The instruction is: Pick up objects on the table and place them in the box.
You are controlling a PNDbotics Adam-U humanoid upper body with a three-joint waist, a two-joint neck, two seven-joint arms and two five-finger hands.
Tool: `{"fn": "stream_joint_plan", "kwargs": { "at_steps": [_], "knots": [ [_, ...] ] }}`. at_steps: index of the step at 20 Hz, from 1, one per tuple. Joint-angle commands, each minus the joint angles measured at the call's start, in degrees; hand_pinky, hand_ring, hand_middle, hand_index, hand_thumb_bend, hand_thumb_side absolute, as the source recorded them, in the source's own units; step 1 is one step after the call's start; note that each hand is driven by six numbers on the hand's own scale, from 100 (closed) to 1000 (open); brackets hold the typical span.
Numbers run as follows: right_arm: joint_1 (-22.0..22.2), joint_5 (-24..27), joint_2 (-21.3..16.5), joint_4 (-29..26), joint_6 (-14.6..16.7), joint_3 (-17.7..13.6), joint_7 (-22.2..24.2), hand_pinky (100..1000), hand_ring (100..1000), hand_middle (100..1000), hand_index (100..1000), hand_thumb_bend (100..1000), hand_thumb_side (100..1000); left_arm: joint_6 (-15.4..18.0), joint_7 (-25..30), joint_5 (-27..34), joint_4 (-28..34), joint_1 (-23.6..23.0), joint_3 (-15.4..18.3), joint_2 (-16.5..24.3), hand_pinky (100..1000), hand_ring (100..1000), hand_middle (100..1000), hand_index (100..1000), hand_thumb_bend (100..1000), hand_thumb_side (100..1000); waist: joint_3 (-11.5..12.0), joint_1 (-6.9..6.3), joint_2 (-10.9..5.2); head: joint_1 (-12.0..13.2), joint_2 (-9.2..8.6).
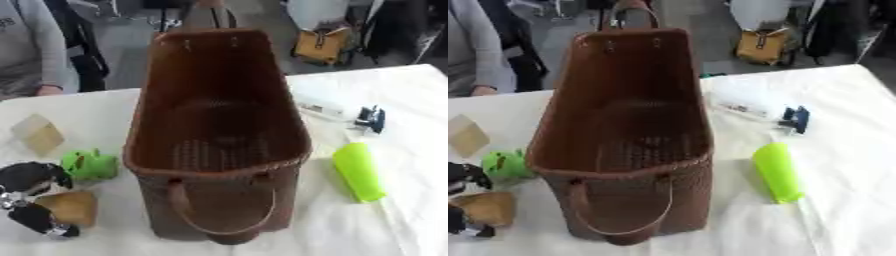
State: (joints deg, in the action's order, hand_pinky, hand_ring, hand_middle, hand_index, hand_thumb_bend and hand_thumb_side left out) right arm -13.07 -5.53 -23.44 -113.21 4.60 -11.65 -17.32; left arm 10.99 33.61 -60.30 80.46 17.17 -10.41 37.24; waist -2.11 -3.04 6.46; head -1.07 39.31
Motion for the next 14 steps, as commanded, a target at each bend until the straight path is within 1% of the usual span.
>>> {"fn": "stream_joint_plan", "kwargs": {
  "at_steps": [1, 2, 4, 6, 7, 9, 10, 11, 12, 13, 14],
  "knots": [
    [-0.6, -0.1, -0.8, -0.3, 0.1, -0.6, 0.1, 515, 637, 685, 774, 100, 781, 0.6, 1.4, -0.2, 0.2, 0.6, 0.3, 1.5, 765, 779, 644, 752, 1000, 601, 0.0, 0.07, -0.47, 0.0, -0.03],
    [-0.6, -0.1, -0.8, -0.3, 0.1, -0.6, 0.1, 515, 637, 685, 774, 100, 781, 0.7, 1.8, -0.2, 0.2, 0.5, 0.3, 1.5, 765, 779, 644, 752, 1000, 601, 0.0, 0.06, -0.47, -0.1, -0.05],
    [-0.6, -0.1, -0.9, -0.3, 0.1, -0.6, 0.1, 515, 637, 685, 773, 100, 780, 0.9, 2.7, -0.2, 0.1, 0.4, 0.2, 1.6, 743, 731, 570, 685, 1000, 577, 0.0, 0.05, -0.44, -0.1, -0.08],
    [-0.6, -0.1, -0.9, -0.3, 0.1, -0.6, 0.1, 515, 637, 685, 773, 100, 780, 1.0, 3.2, -0.2, 0.0, 0.4, 0.2, 1.6, 741, 727, 566, 680, 1000, 576, 0.0, 0.07, -0.43, -0.2, -0.11],
    [-0.6, -0.1, -0.9, -0.3, 0.1, -0.6, 0.1, 515, 636, 685, 773, 100, 780, 1.0, 3.2, -0.2, 0.0, 0.4, 0.2, 1.6, 726, 694, 529, 643, 1000, 562, 0.0, 0.08, -0.43, -0.2, -0.11],
    [-0.6, -0.1, -0.9, -0.3, 0.1, -0.7, 0.0, 516, 636, 685, 773, 100, 780, 0.8, 3.0, -0.3, -0.1, 0.4, 0.3, 1.5, 710, 660, 503, 612, 1000, 549, 0.0, 0.15, -0.42, -0.1, -0.12],
    [-0.6, -0.1, -0.8, -0.3, 0.1, -0.7, 0.0, 516, 636, 685, 773, 100, 780, 0.7, 2.7, -0.4, -0.2, 0.3, 0.3, 1.5, 710, 660, 503, 612, 1000, 549, 0.0, 0.17, -0.42, -0.1, -0.12],
    [-0.6, -0.1, -0.8, -0.3, 0.1, -0.7, 0.0, 516, 636, 685, 774, 100, 779, 0.6, 2.4, -0.4, -0.3, 0.3, 0.4, 1.5, 695, 630, 480, 584, 1000, 541, 0.0, 0.19, -0.42, -0.2, -0.14],
    [-0.6, -0.1, -0.8, -0.3, 0.1, -0.7, 0.0, 516, 636, 685, 774, 100, 779, 0.5, 1.9, -0.5, -0.3, 0.3, 0.4, 1.5, 695, 630, 480, 584, 1000, 541, 0.0, 0.2, -0.41, -0.2, -0.16],
    [-0.6, -0.1, -0.8, -0.3, 0.1, -0.7, 0.0, 516, 636, 685, 774, 100, 780, 0.3, 1.4, -0.6, -0.3, 0.3, 0.5, 1.4, 664, 574, 430, 529, 1000, 510, 0.0, 0.21, -0.42, -0.2, -0.17],
    [-0.6, -0.1, -0.8, -0.3, 0.1, -0.7, 0.0, 516, 636, 685, 774, 100, 780, 0.0, 0.5, -0.6, -0.2, 0.3, 0.7, 1.4, 664, 574, 430, 529, 1000, 510, 0.0, 0.22, -0.41, -0.2, -0.17]
  ]
}}
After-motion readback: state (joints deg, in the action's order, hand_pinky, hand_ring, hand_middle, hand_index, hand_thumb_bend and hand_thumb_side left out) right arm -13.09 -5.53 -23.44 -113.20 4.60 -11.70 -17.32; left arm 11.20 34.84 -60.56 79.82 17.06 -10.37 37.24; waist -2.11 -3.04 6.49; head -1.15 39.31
